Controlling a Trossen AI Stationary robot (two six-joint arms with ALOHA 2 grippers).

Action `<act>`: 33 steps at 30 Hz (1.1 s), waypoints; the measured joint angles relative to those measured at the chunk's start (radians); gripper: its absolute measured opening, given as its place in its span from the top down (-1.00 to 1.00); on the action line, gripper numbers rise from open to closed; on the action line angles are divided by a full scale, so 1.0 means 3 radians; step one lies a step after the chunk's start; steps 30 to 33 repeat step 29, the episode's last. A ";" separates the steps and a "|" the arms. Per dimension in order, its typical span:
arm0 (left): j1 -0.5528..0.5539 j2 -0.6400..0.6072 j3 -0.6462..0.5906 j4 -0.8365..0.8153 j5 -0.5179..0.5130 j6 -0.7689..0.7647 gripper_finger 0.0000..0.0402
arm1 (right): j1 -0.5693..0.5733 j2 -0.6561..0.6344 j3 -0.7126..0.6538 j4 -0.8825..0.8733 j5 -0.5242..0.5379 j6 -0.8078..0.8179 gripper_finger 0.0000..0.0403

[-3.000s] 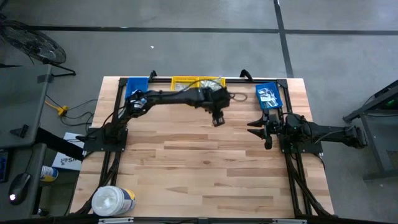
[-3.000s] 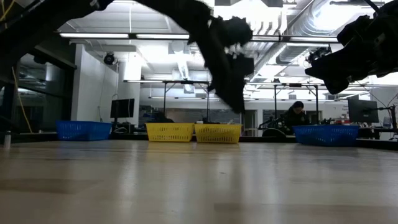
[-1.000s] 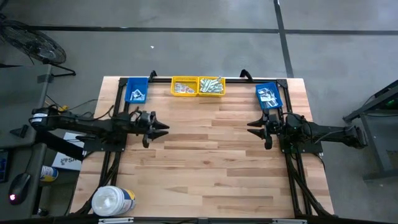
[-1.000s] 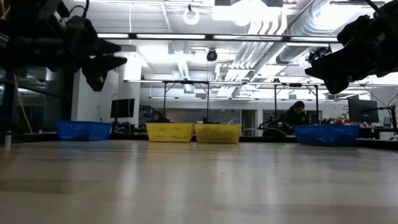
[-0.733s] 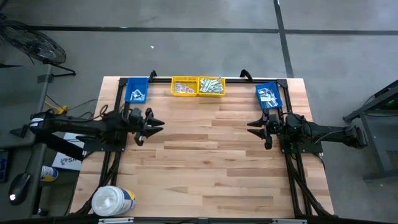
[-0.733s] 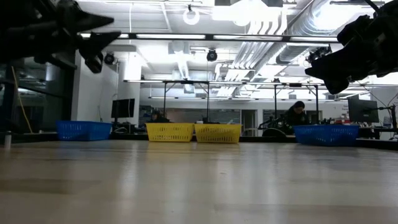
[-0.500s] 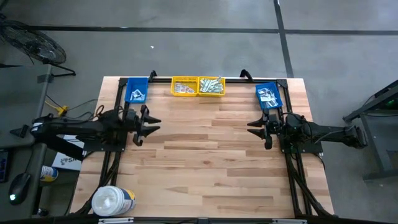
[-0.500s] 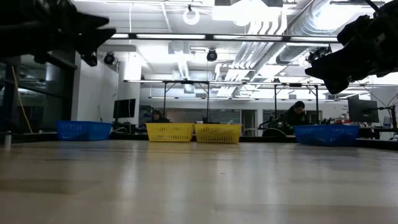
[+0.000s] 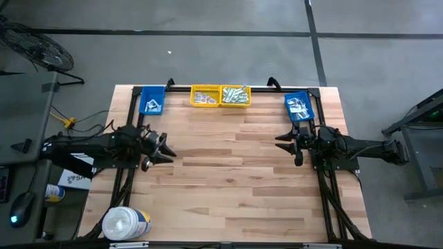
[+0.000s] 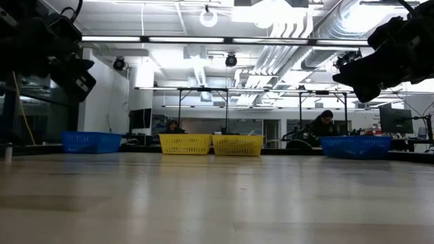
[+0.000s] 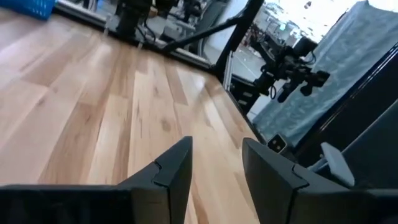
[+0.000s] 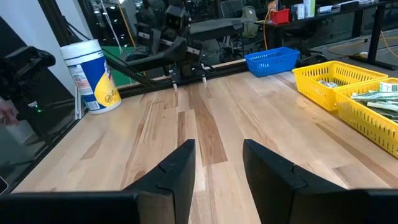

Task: Pick & Place First Aid Supplies
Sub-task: Return to Home Position

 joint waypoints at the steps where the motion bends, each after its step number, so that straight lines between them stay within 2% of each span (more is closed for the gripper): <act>1: 0.0000 -0.0021 0.0000 0.0002 -0.0016 0.0000 0.30 | 0.0000 0.0000 0.0000 -0.0008 0.0000 0.0000 0.36; 10: 0.0000 -0.0019 0.0001 0.0001 -0.0164 -0.0001 0.30 | -0.0001 -0.0003 0.0000 -0.0004 0.0000 0.0000 0.36; 33: -0.0001 -0.0018 0.0001 -0.0005 -0.0191 -0.0003 0.30 | 0.0000 -0.0003 0.0001 -0.0004 0.0000 0.0000 0.36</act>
